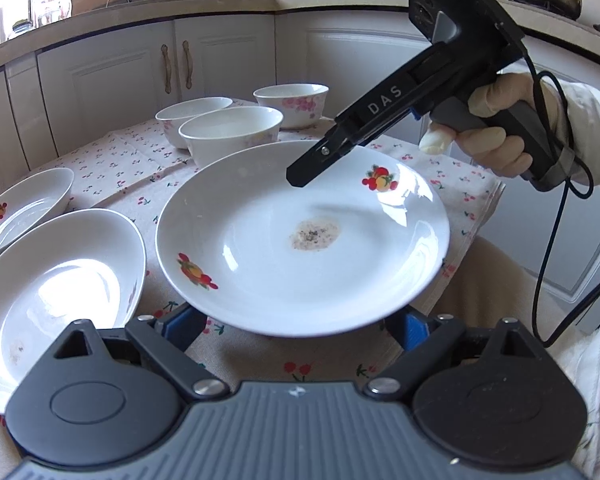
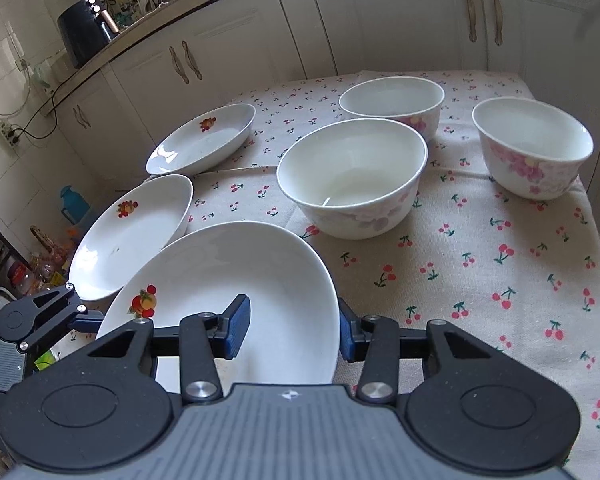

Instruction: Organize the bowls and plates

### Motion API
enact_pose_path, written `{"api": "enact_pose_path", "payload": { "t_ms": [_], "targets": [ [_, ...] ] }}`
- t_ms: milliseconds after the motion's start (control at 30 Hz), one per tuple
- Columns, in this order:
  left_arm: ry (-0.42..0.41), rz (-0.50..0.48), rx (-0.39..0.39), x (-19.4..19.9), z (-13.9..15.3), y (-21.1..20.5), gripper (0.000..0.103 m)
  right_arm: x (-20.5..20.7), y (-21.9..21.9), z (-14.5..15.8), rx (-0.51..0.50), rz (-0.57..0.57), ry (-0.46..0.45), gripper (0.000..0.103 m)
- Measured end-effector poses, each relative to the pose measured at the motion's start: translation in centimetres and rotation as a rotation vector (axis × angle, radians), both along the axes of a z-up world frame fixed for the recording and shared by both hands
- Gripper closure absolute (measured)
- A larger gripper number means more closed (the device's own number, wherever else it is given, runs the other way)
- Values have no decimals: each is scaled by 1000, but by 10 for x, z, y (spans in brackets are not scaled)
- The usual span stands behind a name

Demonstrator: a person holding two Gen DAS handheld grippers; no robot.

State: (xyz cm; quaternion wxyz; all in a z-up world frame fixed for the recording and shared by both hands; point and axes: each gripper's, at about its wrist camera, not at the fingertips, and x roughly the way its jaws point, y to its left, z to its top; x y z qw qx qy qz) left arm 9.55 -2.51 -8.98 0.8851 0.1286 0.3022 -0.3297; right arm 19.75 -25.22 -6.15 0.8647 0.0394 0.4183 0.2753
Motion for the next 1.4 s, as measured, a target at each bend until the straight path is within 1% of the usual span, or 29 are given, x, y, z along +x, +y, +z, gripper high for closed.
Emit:
{"api": "enact_pose_path", "payload": {
  "t_ms": [267, 533, 600, 733, 967, 1133, 1400],
  "targets": [
    [-14, 28, -30, -4, 17, 14, 8, -1, 11, 20, -10, 16, -25, 53],
    [-31, 121, -9, -3, 32, 54, 8, 11, 61, 33, -22, 105, -57, 53],
    [-28, 151, -9, -2, 34, 67, 8, 17, 77, 33, -22, 127, -61, 53],
    [-37, 198, 17, -1, 36, 91, 8, 27, 110, 30, -5, 173, -52, 53],
    [-35, 244, 32, 6, 32, 121, 8, 44, 154, 21, -5, 208, -24, 53],
    [-19, 258, 24, 13, 26, 134, 8, 50, 170, 16, -26, 223, -17, 53],
    [4, 260, 3, 21, 22, 138, 8, 59, 180, 11, -57, 221, -5, 53]
  ]
}}
